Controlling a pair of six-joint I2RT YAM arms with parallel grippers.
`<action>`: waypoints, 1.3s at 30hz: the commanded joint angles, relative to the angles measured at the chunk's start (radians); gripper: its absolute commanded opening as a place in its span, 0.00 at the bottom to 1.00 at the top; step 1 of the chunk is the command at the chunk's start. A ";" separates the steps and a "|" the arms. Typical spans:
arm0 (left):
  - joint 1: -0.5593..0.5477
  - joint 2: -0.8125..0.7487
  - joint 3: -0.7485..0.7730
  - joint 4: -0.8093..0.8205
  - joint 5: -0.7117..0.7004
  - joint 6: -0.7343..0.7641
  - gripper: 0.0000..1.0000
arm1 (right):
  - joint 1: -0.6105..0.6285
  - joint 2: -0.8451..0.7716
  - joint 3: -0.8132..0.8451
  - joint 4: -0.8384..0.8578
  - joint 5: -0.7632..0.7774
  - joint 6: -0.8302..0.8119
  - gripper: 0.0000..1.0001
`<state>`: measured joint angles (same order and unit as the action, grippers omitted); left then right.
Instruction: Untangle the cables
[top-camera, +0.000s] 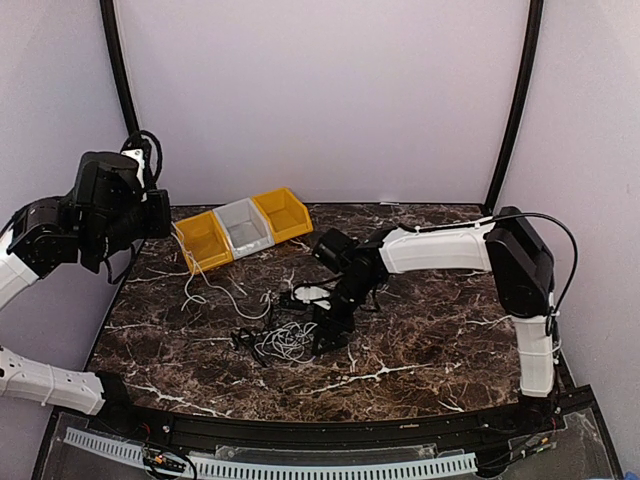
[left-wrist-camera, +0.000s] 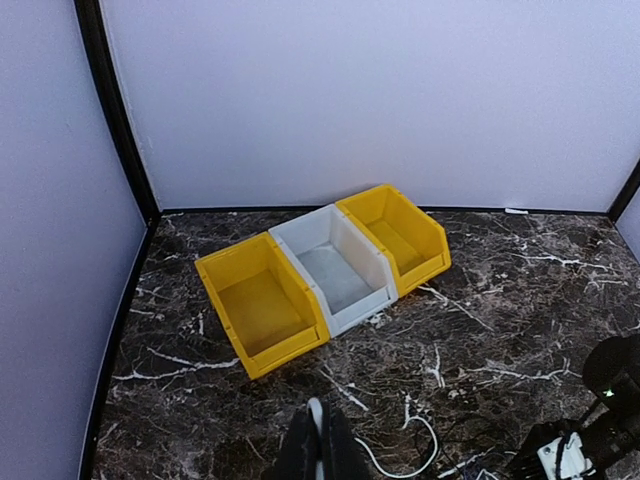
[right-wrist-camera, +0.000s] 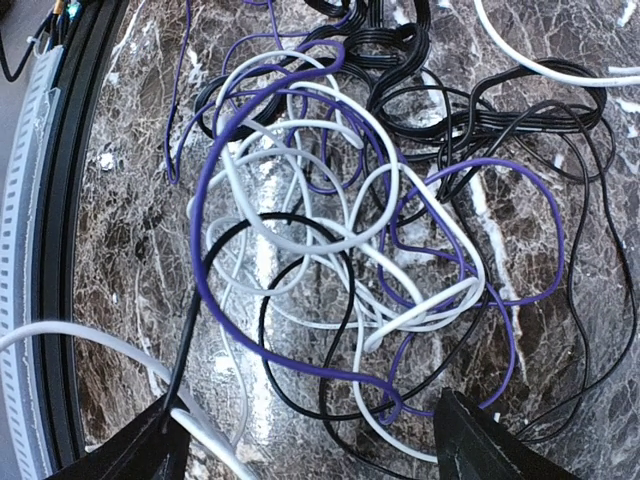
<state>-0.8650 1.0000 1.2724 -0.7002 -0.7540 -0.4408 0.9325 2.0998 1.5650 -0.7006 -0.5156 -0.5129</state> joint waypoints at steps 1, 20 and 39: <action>0.051 -0.008 -0.090 -0.010 -0.035 -0.033 0.00 | 0.000 -0.049 0.007 -0.018 -0.004 -0.029 0.86; -0.083 -0.217 -0.683 0.830 0.811 -0.015 0.61 | 0.006 0.018 0.127 -0.099 -0.004 0.013 0.86; -0.263 0.229 -0.699 1.120 0.671 0.098 0.44 | 0.011 0.002 0.128 -0.118 -0.039 0.011 0.85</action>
<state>-1.1168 1.1904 0.5507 0.3443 0.0135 -0.3637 0.9340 2.1078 1.6714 -0.8101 -0.5274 -0.5110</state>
